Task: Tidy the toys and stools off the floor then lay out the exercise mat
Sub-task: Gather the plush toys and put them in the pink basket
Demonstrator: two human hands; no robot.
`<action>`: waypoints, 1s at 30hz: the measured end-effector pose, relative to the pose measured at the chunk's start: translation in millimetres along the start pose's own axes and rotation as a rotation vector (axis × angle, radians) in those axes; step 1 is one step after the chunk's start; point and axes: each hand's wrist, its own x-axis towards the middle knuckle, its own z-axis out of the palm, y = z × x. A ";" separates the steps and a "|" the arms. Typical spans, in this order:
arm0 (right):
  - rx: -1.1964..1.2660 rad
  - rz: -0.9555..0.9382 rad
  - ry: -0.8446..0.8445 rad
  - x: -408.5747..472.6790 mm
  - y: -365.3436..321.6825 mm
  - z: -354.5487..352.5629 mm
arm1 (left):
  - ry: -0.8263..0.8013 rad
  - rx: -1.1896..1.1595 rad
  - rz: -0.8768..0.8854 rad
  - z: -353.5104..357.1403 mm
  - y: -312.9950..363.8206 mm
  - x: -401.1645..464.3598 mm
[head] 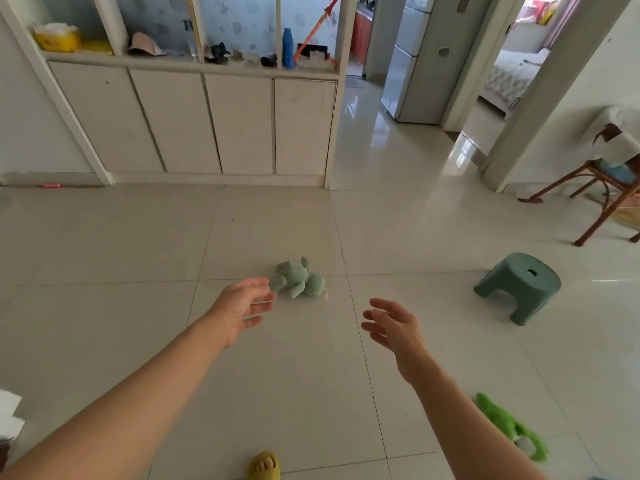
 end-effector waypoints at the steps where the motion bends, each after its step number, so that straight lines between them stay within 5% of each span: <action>1: 0.011 0.000 0.007 12.2 -3.8 7.0 | -0.014 0.008 0.005 -2.3 8.9 14.3; 30: 0.051 0.347 -0.001 431.6 -58.3 69.6 | 0.033 0.161 -0.284 72.6 132.3 439.9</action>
